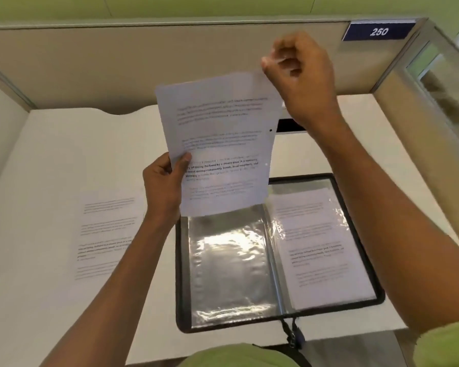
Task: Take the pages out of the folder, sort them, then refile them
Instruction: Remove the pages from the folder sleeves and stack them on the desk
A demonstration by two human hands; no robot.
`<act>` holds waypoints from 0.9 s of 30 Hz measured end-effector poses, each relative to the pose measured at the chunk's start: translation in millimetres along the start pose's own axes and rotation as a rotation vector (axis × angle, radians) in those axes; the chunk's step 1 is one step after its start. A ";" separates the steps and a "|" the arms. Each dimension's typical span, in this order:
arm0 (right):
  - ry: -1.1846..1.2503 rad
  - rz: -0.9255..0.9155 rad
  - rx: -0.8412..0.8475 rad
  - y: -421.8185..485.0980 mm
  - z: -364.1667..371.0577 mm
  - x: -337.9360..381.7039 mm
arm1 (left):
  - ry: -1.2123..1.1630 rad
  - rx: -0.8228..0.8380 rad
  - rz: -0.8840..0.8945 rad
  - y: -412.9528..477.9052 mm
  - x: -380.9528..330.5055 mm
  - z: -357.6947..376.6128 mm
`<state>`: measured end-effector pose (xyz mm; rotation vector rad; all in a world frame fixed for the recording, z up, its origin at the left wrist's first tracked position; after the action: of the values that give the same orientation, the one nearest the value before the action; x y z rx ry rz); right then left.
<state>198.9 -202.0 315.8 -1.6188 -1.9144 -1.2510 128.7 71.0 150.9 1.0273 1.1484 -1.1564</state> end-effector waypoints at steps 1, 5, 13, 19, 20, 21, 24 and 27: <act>0.096 0.098 -0.037 -11.3 14.4 -12.8 | -0.005 -0.020 -0.018 -0.8 0.7 -16.1; 0.228 0.385 0.240 -79.0 112.4 -42.6 | -0.008 -0.124 -0.106 -7.7 13.3 -85.6; 0.263 0.537 0.456 -185.6 266.0 -28.3 | 0.114 -0.270 -0.331 -42.5 60.2 -223.9; 0.249 0.633 0.606 -239.9 348.5 -13.3 | 0.540 -0.349 -0.391 -73.1 80.1 -316.7; 0.231 0.643 0.628 -247.4 358.2 -12.0 | 0.613 -0.360 -0.388 -76.0 79.9 -324.8; 0.226 0.655 0.645 -254.0 366.6 -10.3 | 0.664 -0.366 -0.376 -77.9 79.5 -330.2; 0.192 0.662 0.683 -264.9 386.0 -6.8 | 0.721 -0.389 -0.340 -76.7 80.3 -337.1; 0.164 0.680 0.682 -265.4 397.7 -9.6 | 0.759 -0.396 -0.312 -67.5 87.4 -339.9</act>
<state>67.5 113.9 -18.4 -1.5087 -1.2860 -0.3761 21.6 384.3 16.4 1.0160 2.1027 -0.7140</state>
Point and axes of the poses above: each hand's wrist, its own y-axis towards the middle knuckle, its own z-axis out of the palm, x = y × z, the point moved 7 cm from there along y, towards the middle knuckle, and after that the axes turned 4 degrees about x, right-handed, at the moved point
